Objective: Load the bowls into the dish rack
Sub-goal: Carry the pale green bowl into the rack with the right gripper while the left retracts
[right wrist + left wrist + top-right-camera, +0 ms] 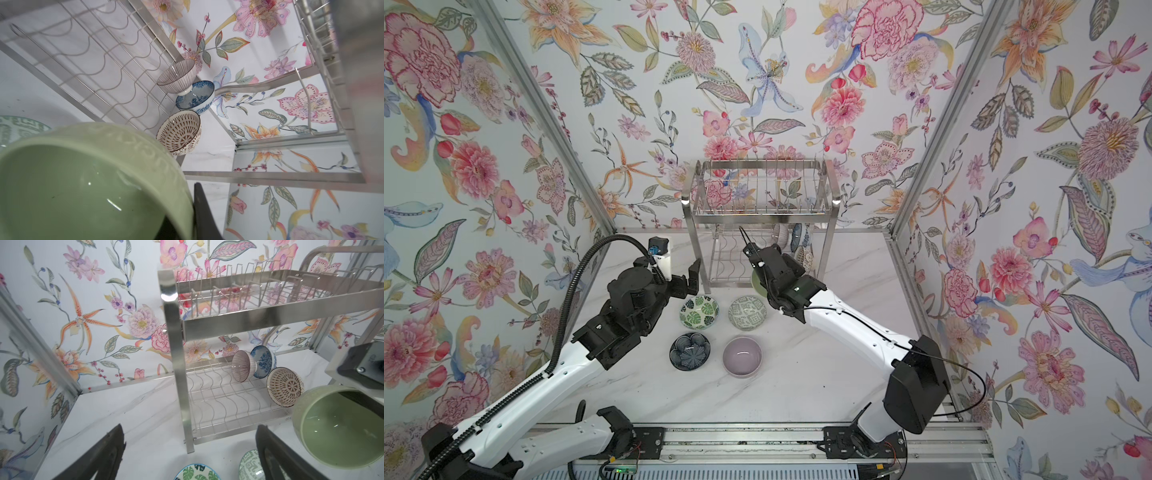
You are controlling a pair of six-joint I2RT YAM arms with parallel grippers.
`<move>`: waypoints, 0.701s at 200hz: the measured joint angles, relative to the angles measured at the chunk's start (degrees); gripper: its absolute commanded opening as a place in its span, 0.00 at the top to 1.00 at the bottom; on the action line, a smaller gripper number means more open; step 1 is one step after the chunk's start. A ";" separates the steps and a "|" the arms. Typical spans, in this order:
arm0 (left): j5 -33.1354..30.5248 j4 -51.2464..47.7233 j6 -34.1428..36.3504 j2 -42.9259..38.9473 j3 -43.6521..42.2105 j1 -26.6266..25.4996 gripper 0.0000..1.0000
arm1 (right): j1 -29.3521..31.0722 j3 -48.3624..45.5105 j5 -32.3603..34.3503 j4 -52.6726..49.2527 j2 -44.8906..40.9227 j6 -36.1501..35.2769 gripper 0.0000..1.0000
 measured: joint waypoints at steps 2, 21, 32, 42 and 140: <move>-0.04 -0.17 0.04 -0.26 -0.20 0.24 0.01 | 0.00 0.33 0.50 -0.07 0.52 -0.31 1.00; -0.17 -2.05 0.24 -1.73 -1.31 2.40 0.01 | 0.20 3.72 6.05 0.42 6.21 -3.61 1.00; -0.20 -3.26 0.48 -1.99 -1.51 3.65 0.01 | 0.20 5.46 9.22 1.29 9.31 -5.38 1.00; 0.11 -4.28 0.55 -2.05 -1.51 5.20 0.01 | 0.15 6.75 11.69 2.16 12.02 -6.84 1.00; 6.38 -8.41 -0.44 -2.43 -4.59 16.55 0.01 | -5.09 16.92 22.34 10.73 26.16 -17.07 1.00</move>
